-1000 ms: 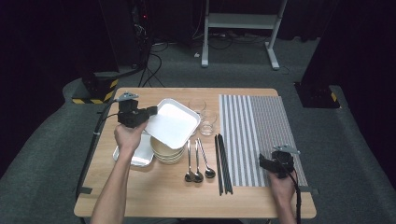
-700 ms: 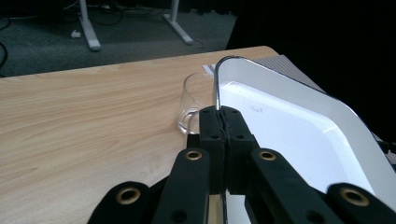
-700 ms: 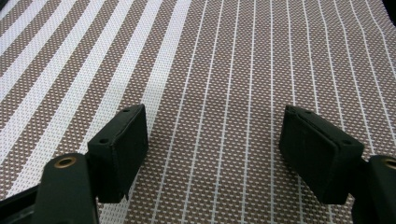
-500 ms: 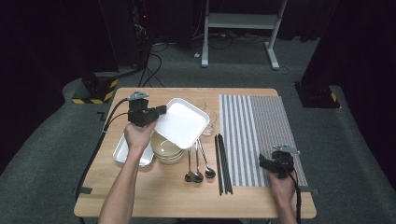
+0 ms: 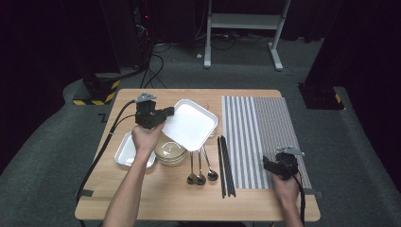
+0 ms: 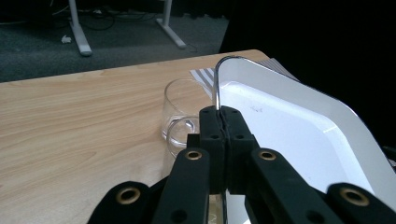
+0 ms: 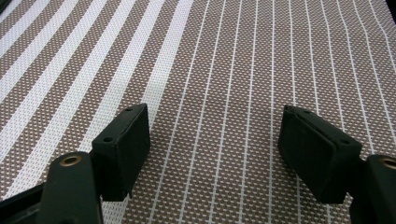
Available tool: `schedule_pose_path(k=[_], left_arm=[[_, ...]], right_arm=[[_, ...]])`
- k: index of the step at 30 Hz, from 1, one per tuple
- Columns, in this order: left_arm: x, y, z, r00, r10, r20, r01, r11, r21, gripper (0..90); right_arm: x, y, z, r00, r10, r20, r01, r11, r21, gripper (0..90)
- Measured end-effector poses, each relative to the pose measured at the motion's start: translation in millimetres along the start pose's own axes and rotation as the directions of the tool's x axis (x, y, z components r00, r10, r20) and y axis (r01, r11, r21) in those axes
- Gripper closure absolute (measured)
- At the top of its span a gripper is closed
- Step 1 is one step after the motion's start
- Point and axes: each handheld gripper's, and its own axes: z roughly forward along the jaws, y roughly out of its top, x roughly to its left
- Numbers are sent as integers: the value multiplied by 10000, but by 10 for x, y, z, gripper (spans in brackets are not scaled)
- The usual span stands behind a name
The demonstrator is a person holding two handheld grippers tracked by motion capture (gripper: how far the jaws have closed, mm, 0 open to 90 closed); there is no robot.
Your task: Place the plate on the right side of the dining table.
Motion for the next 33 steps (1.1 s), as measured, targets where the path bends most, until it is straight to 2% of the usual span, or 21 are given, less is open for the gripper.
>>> schedule_pose_path(k=[5, 9, 13, 17, 19, 21, 23, 24, 26, 28, 30, 33], left_arm=[[-19, -15, 26, 10000, 0, 78, 0, 10000, 0, 887], [-31, -13, 39, 9997, -116, 224, 118, 9999, -82, 887], [-33, -27, 67, 9997, -115, 212, 113, 9999, 54, 887], [-23, -21, 71, 9997, -196, 124, 194, 9997, 112, 887], [-40, -27, 72, 9998, -175, 138, 174, 9998, 122, 887], [-45, -30, 77, 9998, -163, 148, 162, 9998, 67, 888], [-49, -42, 111, 9996, -207, 177, 206, 9997, 103, 887], [-55, -50, 137, 9995, -222, 213, 219, 9996, 164, 887], [-92, -63, 171, 9998, -109, 139, 106, 9997, 216, 887], [-155, -62, 199, 9994, 243, 267, -248, 9995, 196, 887], [-176, -40, 260, 9993, 310, 211, -316, 9990, 324, 887], [-205, -40, 314, 9987, 284, 427, -300, 9989, 360, 887]], right_arm=[[-5, 1, 3, 9999, -141, -68, 140, 9999, -40, 259], [-50, 14, 14, 9979, -429, -476, 427, 9991, -54, 264], [-50, 14, 15, 9978, -447, -480, 445, 9990, -55, 263], [-42, 62, 19, 9961, -611, -632, 629, 9977, 265, 251], [-22, 78, 19, 9918, -769, -1025, 798, 9965, 246, 251], [9, 92, 8, 9889, -893, -1191, 904, 9959, 43, 255], [24, 111, -15, 9856, -782, -1497, 738, 9967, -345, 277], [38, 126, -20, 9841, -832, -1569, 784, 9962, -367, 277], [80, 146, -36, 9806, -1006, -1684, 939, 9945, -473, 279], [98, 154, -56, 9756, -1103, -1898, 1006, 9931, -602, 263], [89, 161, -52, 9692, -1086, -2211, 964, 9932, -652, 233], [68, 218, -20, 9534, -953, -2861, 900, 9954, -315, 188]])
